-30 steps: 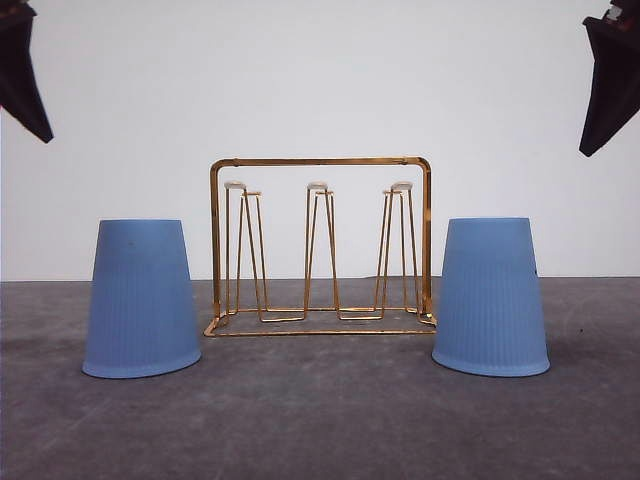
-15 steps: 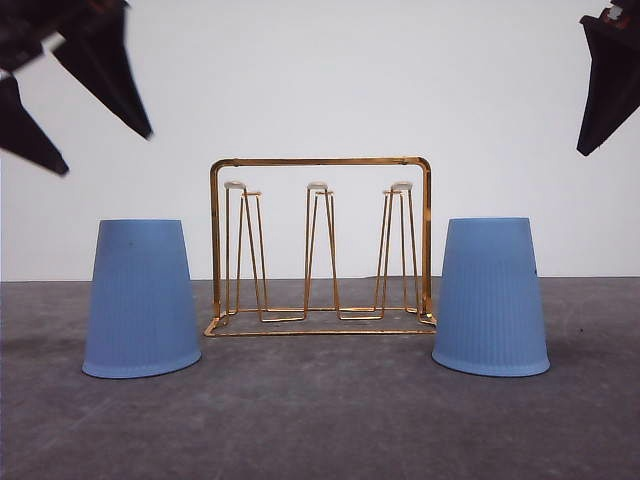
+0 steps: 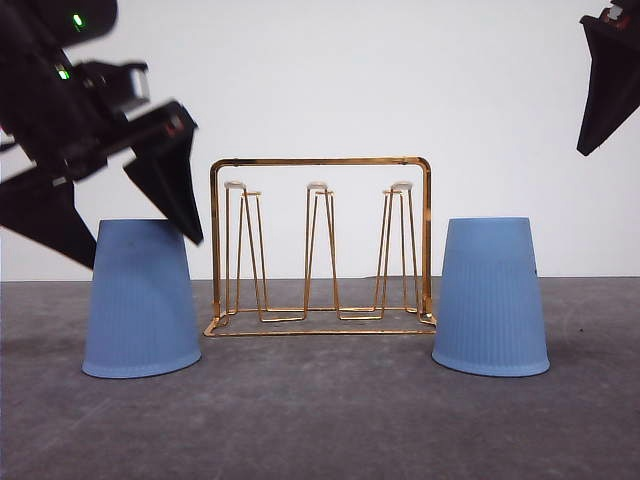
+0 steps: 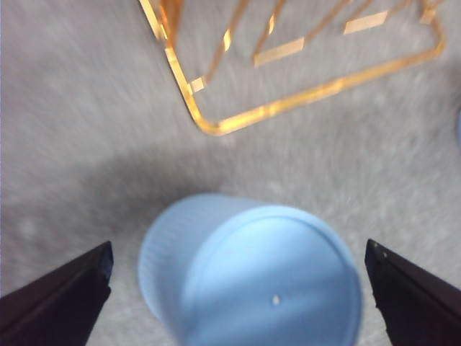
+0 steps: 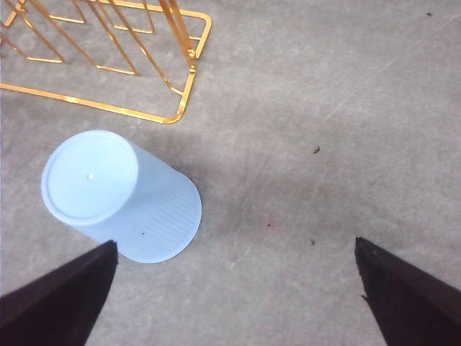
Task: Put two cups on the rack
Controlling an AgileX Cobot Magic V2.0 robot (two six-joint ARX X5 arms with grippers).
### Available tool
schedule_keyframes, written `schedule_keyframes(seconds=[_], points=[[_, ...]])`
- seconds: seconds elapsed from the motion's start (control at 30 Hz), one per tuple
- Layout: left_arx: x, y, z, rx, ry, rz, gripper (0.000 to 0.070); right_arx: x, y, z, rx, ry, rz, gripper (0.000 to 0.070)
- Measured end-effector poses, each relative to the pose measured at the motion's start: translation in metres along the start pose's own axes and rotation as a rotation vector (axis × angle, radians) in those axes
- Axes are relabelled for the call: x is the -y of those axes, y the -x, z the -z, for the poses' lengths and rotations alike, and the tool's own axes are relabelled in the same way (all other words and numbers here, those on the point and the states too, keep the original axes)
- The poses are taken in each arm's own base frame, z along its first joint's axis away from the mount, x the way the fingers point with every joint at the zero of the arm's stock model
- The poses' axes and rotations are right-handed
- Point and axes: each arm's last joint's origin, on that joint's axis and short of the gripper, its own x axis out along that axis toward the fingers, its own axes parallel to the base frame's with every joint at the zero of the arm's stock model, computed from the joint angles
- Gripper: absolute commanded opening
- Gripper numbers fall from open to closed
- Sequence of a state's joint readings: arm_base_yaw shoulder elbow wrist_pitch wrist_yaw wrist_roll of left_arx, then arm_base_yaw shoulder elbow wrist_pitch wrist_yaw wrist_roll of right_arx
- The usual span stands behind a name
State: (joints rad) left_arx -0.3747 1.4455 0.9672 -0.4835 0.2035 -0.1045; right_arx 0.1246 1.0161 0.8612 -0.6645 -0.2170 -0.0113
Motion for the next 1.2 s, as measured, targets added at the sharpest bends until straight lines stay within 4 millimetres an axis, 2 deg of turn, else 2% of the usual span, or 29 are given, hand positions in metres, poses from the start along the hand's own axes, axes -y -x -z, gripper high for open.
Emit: schedule_keyframes(seconds=[0.07, 0.17, 0.23, 0.47, 0.57, 0.8, 0.97, 1.07, 1.2], points=[[0.001, -0.005, 0.001, -0.016, 0.001, -0.001, 0.0610, 0.000, 0.000, 0.000, 0.000, 0.000, 0.000, 0.0670], [0.002, -0.008, 0.002, -0.025, 0.003, -0.018, 0.0386, 0.000, 0.000, 0.000, 0.001, 0.000, 0.000, 0.0670], [0.003, -0.009, 0.001, -0.020, 0.002, -0.026, 0.0341, 0.000, 0.000, 0.000, 0.001, 0.000, 0.000, 0.0670], [0.008, -0.004, -0.005, -0.019, -0.007, -0.026, 0.0344, 0.000, 0.000, 0.000, 0.001, 0.000, 0.000, 0.0670], [0.014, 0.007, -0.015, -0.036, -0.012, -0.022, 0.0347, 0.000, 0.000, 0.000, 0.001, 0.000, 0.000, 0.0670], [0.041, 0.067, -0.070, 0.095, -0.086, 0.009, 0.0348, 0.000, 0.000, 0.000, 0.001, 0.000, 0.000, 0.0670], [0.056, 0.103, -0.096, 0.228, -0.134, 0.017, 0.0354, 0.000, 0.000, 0.000, 0.001, 0.000, 0.000, 0.0670], [0.057, 0.109, -0.102, 0.287, -0.144, -0.025, 0.0362, 0.000, 0.000, 0.000, 0.001, 0.000, 0.000, 0.0670], [0.055, 0.097, -0.104, 0.263, -0.145, -0.072, 0.0445, 0.000, 0.000, 0.000, 0.001, 0.000, 0.000, 0.0670]])
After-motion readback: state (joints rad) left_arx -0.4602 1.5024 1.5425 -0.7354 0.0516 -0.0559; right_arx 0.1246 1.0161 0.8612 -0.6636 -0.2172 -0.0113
